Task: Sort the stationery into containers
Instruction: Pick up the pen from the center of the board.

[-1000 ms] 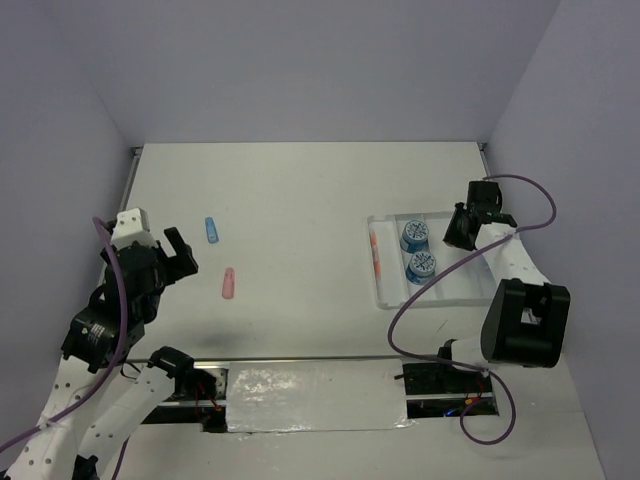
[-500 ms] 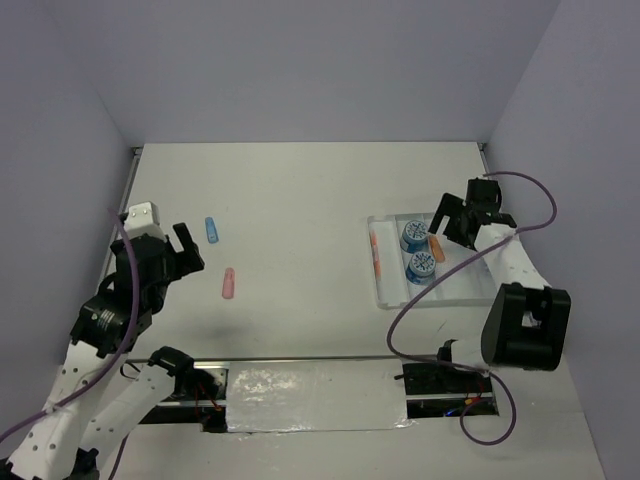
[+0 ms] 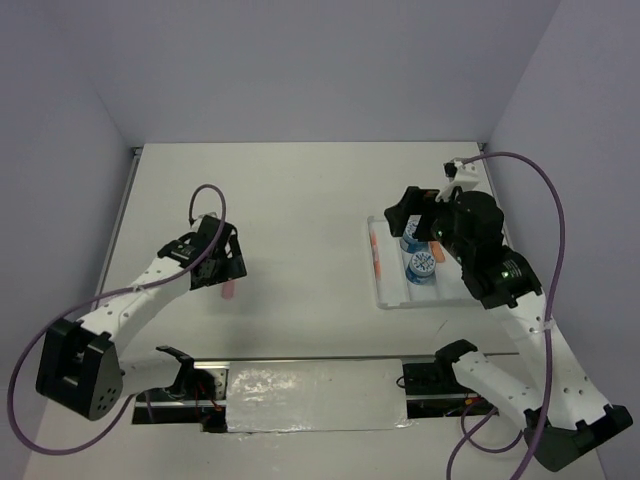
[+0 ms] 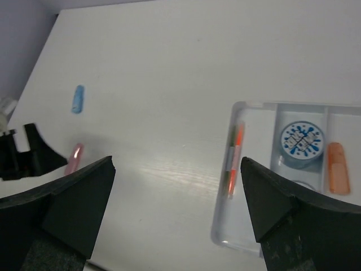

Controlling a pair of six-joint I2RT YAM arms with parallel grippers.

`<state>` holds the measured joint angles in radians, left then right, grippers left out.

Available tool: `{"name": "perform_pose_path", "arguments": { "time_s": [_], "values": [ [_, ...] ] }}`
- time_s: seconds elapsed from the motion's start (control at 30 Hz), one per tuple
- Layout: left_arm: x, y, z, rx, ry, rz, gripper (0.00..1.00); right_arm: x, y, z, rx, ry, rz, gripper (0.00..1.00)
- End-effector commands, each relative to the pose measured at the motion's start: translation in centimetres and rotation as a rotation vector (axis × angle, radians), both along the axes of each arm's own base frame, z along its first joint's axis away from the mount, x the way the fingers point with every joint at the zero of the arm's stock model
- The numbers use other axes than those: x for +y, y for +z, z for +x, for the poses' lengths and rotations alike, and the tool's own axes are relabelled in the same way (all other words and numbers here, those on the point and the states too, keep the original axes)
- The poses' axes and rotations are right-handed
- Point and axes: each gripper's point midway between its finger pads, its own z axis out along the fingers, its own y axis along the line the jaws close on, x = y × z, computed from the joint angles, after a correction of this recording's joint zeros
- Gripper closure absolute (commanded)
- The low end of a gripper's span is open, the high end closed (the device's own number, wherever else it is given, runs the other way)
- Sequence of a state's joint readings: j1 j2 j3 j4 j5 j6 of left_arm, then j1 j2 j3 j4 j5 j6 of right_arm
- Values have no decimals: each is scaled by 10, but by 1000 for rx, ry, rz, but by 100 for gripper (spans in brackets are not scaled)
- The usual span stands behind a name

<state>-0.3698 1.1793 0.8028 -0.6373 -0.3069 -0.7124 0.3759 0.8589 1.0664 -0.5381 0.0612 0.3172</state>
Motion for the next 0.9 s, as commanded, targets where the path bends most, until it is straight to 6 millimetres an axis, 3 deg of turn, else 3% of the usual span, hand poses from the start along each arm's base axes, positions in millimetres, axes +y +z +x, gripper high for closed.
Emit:
{"name": "perform_pose_path", "arguments": {
  "time_s": [0.0, 0.17, 0.33, 0.43, 0.57, 0.6, 0.63, 0.7, 0.77, 0.8, 0.83, 0.87],
  "values": [
    [-4, -13, 12, -14, 63, -26, 5, 26, -8, -15, 47, 90, 42, 0],
    [-3, -49, 9, 69, 73, 3, 13, 50, -12, -30, 46, 153, 74, 0],
    [-4, -69, 8, 114, 70, 15, 27, 59, -17, -42, 72, 164, 47, 0],
    [-6, -78, 6, 140, 67, 10, 45, 64, -11, -50, 57, 184, 54, 0],
    [-6, -88, -1, 162, 66, 7, 56, 66, -3, -53, 33, 198, 71, 0],
    [-6, -90, -3, 170, 62, 5, 63, 67, -3, -53, 34, 204, 73, 0],
    [-7, -91, -4, 170, 56, 2, 81, 70, 1, -52, 14, 213, 89, 0],
    [-12, -87, -4, 158, 31, -29, 100, 78, -10, -53, 15, 250, 105, 0],
    [-27, -78, -2, 124, -45, -76, 100, 86, -4, -51, -31, 268, 159, 0],
    [-40, -58, 2, 60, -92, -120, 100, 86, -17, -48, -6, 242, 189, 0],
    [-46, -46, 3, 17, -122, -123, 100, 88, -10, -44, -30, 221, 239, 0],
    [-67, -28, 0, -41, -201, -126, 100, 84, -8, -42, -47, 184, 273, 0]
  ]
}}
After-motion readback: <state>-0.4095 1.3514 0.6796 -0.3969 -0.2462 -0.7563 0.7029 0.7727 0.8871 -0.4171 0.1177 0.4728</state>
